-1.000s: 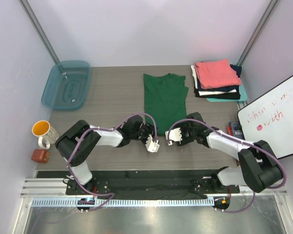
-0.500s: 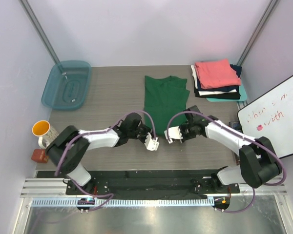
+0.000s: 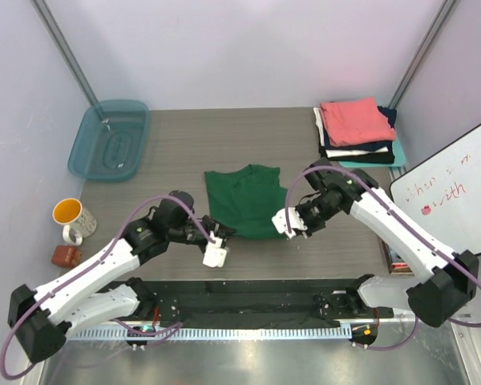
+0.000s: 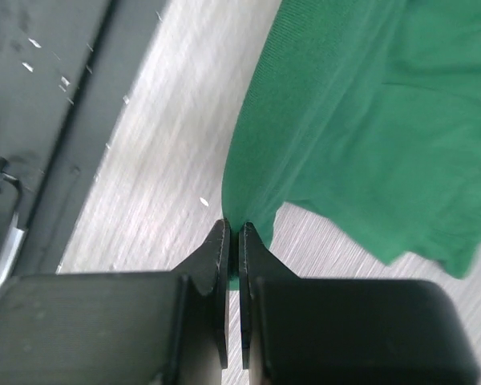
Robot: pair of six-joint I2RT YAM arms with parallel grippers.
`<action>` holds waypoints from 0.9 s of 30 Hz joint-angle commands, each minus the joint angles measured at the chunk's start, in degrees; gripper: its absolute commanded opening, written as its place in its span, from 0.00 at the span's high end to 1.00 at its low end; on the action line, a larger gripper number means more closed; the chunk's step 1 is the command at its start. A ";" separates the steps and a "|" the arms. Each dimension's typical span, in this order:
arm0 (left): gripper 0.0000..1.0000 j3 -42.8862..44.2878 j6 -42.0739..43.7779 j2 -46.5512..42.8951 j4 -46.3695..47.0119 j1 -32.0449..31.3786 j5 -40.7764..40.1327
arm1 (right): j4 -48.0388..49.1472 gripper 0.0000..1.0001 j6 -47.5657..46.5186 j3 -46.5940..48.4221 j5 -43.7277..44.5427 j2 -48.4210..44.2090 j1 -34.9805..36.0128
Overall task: Fold and stack the t-shirts
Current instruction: Grab one side of the 2/3 rectangular tshirt with both arms, then fold the long partially folded tshirt into a neat square
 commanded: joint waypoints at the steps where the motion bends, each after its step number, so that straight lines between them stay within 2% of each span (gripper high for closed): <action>1: 1.00 1.17 -3.97 -6.86 -9.94 -0.31 3.40 | -17.34 0.99 2.30 2.24 0.74 -5.69 2.98; 3: 1.00 0.47 -3.89 -8.61 -10.20 -0.40 2.70 | -14.28 0.99 4.39 1.90 0.73 -6.31 3.94; 8: 1.00 -0.41 -3.19 -8.54 -9.50 -0.40 -0.64 | 2.94 0.99 9.95 -1.00 7.58 -3.94 4.30; 12: 1.00 -3.04 -4.33 -7.13 -1.78 -0.40 -8.79 | 13.93 0.99 9.68 -3.02 16.09 -0.78 4.21; 15: 1.00 -4.27 -5.29 -5.64 1.83 -0.31 -11.54 | 21.40 0.99 8.54 -3.20 19.01 2.74 3.78; 22: 1.00 -7.61 -4.86 -4.23 8.69 0.48 -15.76 | 25.90 0.99 5.99 3.64 21.65 11.09 1.67; 27: 1.00 -6.48 -2.93 1.99 14.04 6.88 -14.54 | 30.47 0.99 4.85 4.62 23.06 13.90 0.53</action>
